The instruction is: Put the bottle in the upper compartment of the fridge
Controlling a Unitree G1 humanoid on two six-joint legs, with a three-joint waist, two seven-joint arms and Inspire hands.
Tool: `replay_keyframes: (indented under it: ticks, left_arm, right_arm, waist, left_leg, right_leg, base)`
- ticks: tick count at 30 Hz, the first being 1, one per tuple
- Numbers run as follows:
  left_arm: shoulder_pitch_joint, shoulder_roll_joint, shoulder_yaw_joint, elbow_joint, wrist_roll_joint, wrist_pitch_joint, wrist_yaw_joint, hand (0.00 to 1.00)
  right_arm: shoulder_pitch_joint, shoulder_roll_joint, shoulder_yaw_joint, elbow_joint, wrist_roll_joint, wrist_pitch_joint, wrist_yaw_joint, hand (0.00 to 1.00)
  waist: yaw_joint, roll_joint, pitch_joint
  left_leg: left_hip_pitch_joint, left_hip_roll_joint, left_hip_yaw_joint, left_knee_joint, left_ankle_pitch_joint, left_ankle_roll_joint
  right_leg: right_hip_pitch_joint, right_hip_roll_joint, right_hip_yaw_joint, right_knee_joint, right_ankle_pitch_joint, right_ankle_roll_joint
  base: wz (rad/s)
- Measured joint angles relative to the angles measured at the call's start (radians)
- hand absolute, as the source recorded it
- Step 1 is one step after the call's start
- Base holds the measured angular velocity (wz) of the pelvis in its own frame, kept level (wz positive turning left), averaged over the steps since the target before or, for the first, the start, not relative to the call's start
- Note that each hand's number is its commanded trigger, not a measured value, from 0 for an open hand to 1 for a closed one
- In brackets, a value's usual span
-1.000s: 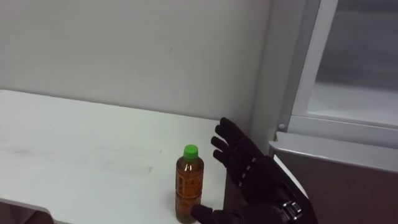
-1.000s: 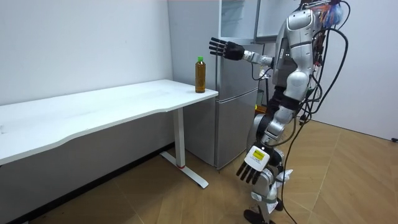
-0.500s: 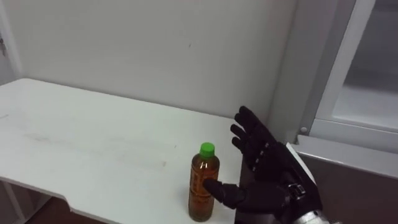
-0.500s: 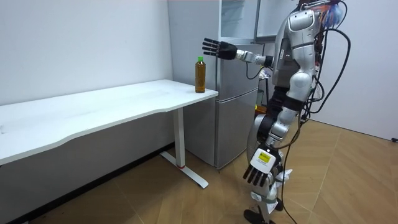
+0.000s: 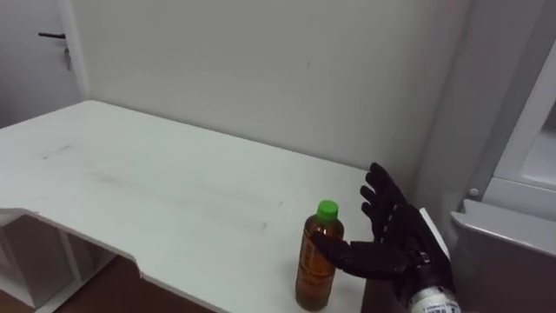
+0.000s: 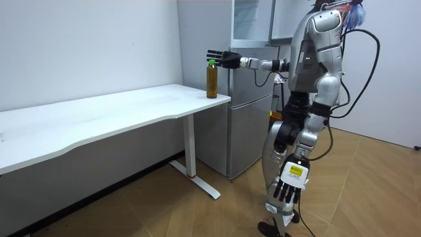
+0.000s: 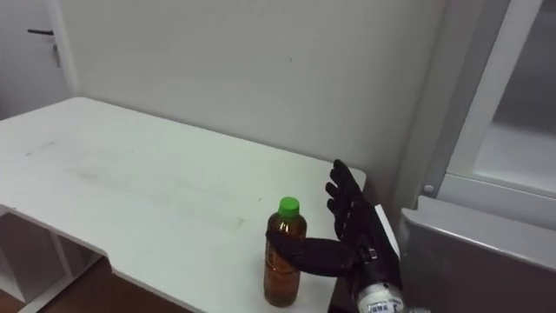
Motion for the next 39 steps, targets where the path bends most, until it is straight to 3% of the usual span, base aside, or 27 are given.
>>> replay_keyframes:
  ticks: [6,15,19,25,35,39]
  left_arm:
    - [0.001,-0.005,0.0,-0.021,-0.001,0.02,0.0,0.0]
    - [0.003,-0.005,-0.01,-0.032,-0.009,0.06,-0.01,0.0]
    - [0.006,-0.005,-0.009,-0.031,-0.008,0.079,-0.008,0.0]
    - [0.006,0.005,-0.009,-0.033,-0.008,0.1,-0.008,0.0]
    - [0.029,0.007,-0.008,-0.081,-0.004,0.109,-0.01,0.0]
    - [0.029,0.017,-0.008,-0.127,-0.004,0.109,-0.004,0.0]
  right_arm:
    - [-0.005,0.0,0.012,0.045,0.0,0.0,-0.078,0.0]
    - [-0.026,0.0,0.022,0.082,-0.03,0.001,-0.177,0.0]
    - [-0.065,0.001,0.06,0.176,-0.052,0.004,-0.2,0.0]
    - [-0.075,0.002,0.104,0.312,-0.075,0.034,-0.215,0.0]
    - [-0.094,0.002,0.122,0.389,-0.075,0.046,-0.217,0.0]
    - [-0.105,0.003,0.128,0.427,-0.075,0.048,-0.239,0.0]
  waist:
    - [0.014,-0.006,0.0039]
    - [0.027,-0.007,0.0026]
    - [0.033,-0.007,0.0026]
    - [0.085,-0.007,0.0024]
    - [0.105,-0.01,0.0014]
    - [0.109,-0.023,0.0004]
  left_leg:
    - [-0.006,-0.002,-0.007,-0.001,0.003,0.004]
    - [-0.017,-0.015,-0.028,-0.002,0.006,0.007]
    - [-0.014,-0.017,-0.043,-0.001,0.007,0.007]
    - [-0.018,-0.019,-0.059,0.006,0.007,0.008]
    - [-0.023,-0.033,-0.081,0.0,0.014,0.016]
    - [-0.032,-0.035,-0.081,0.0,0.014,0.016]
  right_leg:
    - [0.001,-0.008,-0.01,0.002,-0.003,0.006]
    - [0.004,-0.014,-0.036,0.003,-0.006,0.01]
    - [0.017,-0.017,-0.05,0.002,-0.008,0.013]
    - [0.018,-0.021,-0.064,0.003,-0.009,0.015]
    - [0.019,-0.034,-0.09,0.005,-0.015,0.024]
    - [0.014,-0.036,-0.095,0.004,-0.016,0.027]
  base:
    - [0.05]
    - [0.08]
    - [0.12]
    - [0.08]
    - [0.08]
    - [0.02]
